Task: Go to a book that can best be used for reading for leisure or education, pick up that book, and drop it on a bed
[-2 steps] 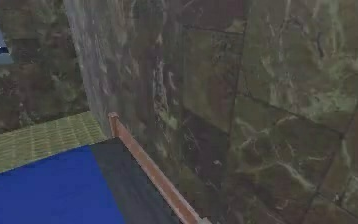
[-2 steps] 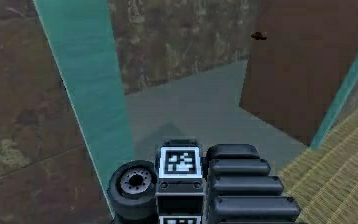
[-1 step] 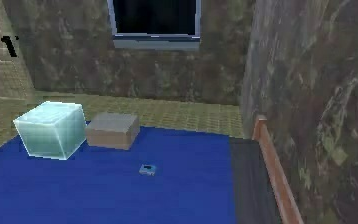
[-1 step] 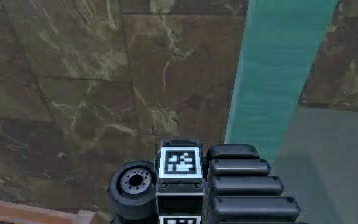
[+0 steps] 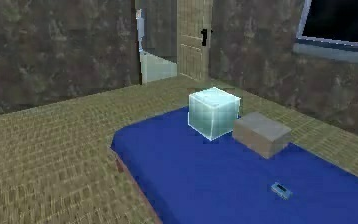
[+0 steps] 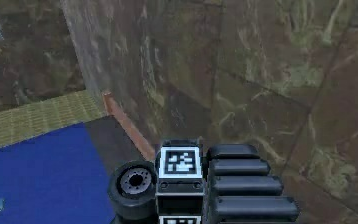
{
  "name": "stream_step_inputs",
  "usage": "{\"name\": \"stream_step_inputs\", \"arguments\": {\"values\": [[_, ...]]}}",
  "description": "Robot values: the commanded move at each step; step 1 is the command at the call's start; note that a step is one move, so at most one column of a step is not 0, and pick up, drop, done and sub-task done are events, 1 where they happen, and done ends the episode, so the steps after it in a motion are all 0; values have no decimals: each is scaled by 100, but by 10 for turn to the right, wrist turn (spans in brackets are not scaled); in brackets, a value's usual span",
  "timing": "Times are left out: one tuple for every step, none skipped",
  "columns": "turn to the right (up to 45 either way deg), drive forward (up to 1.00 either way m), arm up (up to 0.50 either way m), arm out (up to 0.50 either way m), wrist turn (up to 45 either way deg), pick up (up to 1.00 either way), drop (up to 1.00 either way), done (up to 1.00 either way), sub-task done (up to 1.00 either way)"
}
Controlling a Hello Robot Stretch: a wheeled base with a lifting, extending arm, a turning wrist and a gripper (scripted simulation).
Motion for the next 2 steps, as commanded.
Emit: {"name": "stream_step_inputs", "arguments": {"values": [[-450, 0, 0, 0, 0, 0, 0, 0, 0], [-420, 0, 0, 0, 0, 0, 0, 0, 0]]}}
